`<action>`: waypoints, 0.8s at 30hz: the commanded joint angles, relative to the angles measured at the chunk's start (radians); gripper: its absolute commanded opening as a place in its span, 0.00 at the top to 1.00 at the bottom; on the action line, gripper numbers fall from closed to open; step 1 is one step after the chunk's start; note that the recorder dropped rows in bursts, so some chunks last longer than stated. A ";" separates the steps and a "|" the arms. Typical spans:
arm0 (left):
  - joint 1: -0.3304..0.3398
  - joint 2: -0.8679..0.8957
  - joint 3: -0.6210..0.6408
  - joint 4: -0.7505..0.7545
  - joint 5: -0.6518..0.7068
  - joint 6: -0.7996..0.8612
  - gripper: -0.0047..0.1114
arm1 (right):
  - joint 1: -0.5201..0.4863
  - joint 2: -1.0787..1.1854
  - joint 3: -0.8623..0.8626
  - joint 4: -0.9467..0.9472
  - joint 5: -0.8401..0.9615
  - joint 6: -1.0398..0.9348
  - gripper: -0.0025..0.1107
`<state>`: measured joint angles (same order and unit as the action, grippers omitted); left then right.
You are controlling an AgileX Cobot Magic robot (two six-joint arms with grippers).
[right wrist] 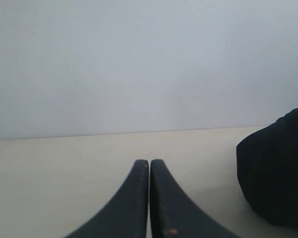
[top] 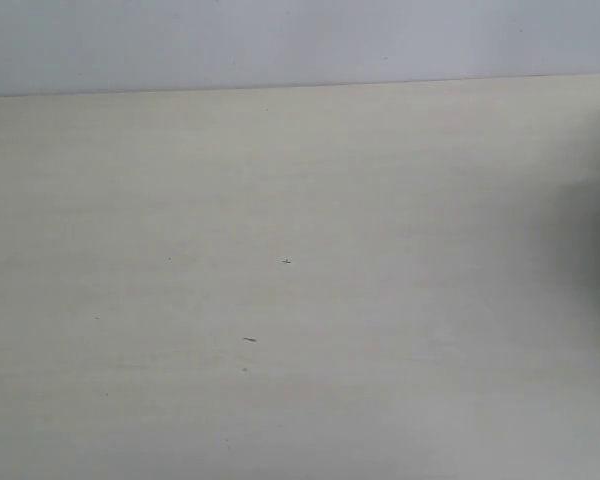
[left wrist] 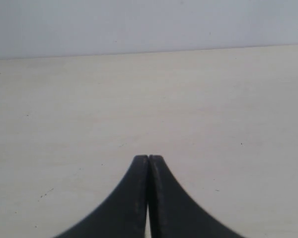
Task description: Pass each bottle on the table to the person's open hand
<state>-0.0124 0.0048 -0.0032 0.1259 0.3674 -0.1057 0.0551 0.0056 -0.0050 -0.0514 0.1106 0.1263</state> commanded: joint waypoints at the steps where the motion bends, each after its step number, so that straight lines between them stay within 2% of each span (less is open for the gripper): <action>1: 0.002 -0.005 0.003 0.000 -0.004 -0.004 0.94 | -0.004 -0.006 0.005 -0.011 -0.001 0.004 0.97; 24: 0.002 -0.005 0.003 0.000 -0.004 -0.004 0.94 | -0.004 -0.006 0.005 0.015 -0.001 0.004 0.97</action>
<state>-0.0124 0.0048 -0.0032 0.1259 0.3674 -0.1057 0.0551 0.0056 -0.0050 -0.0402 0.1106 0.1267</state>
